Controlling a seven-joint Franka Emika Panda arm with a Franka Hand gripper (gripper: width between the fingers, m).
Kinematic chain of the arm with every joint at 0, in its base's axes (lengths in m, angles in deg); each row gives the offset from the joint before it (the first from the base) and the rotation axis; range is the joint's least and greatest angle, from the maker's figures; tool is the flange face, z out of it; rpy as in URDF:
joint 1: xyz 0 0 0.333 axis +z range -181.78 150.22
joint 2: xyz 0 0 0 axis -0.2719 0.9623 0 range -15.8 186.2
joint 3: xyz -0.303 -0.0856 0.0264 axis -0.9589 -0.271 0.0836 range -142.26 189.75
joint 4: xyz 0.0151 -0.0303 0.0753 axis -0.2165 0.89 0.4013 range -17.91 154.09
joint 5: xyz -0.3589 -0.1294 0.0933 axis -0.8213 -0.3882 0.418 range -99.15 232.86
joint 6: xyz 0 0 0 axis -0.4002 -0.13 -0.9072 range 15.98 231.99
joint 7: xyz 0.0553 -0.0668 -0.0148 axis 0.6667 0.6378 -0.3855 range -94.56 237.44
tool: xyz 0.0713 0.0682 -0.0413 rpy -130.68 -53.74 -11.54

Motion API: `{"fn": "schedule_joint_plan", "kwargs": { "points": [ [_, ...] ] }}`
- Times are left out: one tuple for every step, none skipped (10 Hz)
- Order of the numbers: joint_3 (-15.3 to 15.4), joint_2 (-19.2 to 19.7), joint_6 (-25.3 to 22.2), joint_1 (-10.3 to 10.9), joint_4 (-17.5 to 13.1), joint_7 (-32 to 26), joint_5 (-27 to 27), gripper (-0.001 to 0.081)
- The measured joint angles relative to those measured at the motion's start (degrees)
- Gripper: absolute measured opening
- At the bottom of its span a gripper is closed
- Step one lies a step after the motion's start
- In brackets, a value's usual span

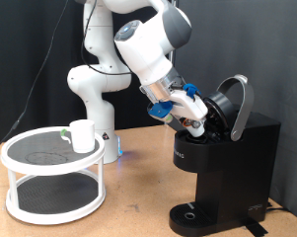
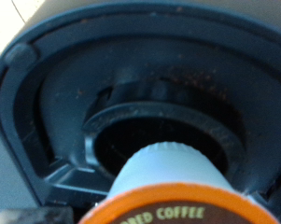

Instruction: Make a cup of coffee with the keurig machine

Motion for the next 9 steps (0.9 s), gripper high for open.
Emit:
{"fn": "schedule_joint_plan", "kwargs": {
  "points": [
    [0.0,0.2,0.3,0.0,0.2,0.0,0.0,0.0388],
    [-0.1,0.4,0.6,0.0,0.3,0.0,0.0,0.0388],
    [-0.1,0.8,1.1,0.0,0.3,0.0,0.0,0.0388],
    [-0.1,1.1,1.6,0.0,0.3,0.0,0.0,0.0388],
    [-0.1,1.2,1.9,0.0,0.2,0.0,0.0,0.0388],
    [-0.1,1.2,2.0,0.0,0.2,0.0,0.0,0.0388],
    [-0.1,1.2,2.0,0.0,0.2,0.0,0.1,0.0388],
    [-0.1,1.2,2.0,0.0,0.2,0.0,0.1,0.0388],
    [-0.1,1.3,2.0,0.0,0.2,0.0,0.1,0.0471]
  ]
}}
